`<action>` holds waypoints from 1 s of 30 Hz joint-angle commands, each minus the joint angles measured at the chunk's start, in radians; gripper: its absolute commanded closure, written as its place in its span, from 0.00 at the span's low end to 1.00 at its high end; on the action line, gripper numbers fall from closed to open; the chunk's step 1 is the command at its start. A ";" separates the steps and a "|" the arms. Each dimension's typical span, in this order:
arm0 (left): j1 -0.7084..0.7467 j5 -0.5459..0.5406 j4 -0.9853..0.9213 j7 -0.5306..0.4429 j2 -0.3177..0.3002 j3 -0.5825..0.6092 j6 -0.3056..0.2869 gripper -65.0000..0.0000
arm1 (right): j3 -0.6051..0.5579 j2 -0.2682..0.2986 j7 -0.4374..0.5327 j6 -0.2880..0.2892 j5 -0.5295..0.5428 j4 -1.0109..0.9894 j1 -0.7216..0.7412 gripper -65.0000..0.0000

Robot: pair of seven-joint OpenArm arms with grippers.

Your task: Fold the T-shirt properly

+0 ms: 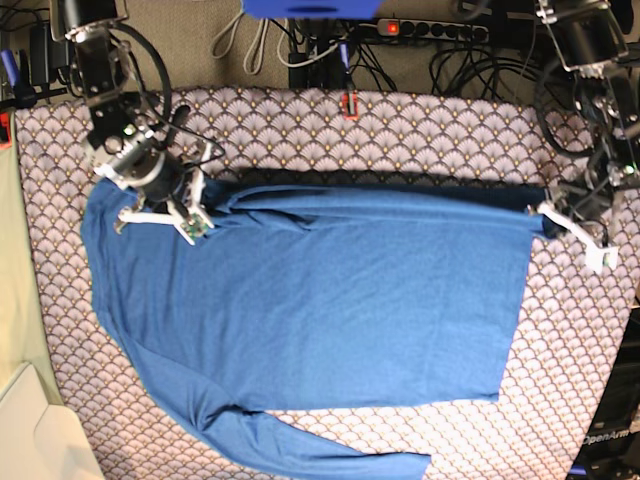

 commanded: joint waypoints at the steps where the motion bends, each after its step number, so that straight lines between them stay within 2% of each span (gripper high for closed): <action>1: -0.019 -0.005 0.004 -0.015 -0.019 -0.006 0.003 0.99 | 0.003 0.012 0.018 0.000 0.006 0.009 0.022 1.00; 16: -0.105 -0.005 -0.094 -0.015 -0.019 -0.004 -0.003 0.99 | 0.003 0.013 0.018 0.000 0.006 -0.105 0.137 1.00; 30: -0.111 -0.005 -0.108 -0.015 -0.019 -0.004 -0.003 0.99 | 0.000 0.015 0.018 0.000 0.005 -0.134 0.206 1.00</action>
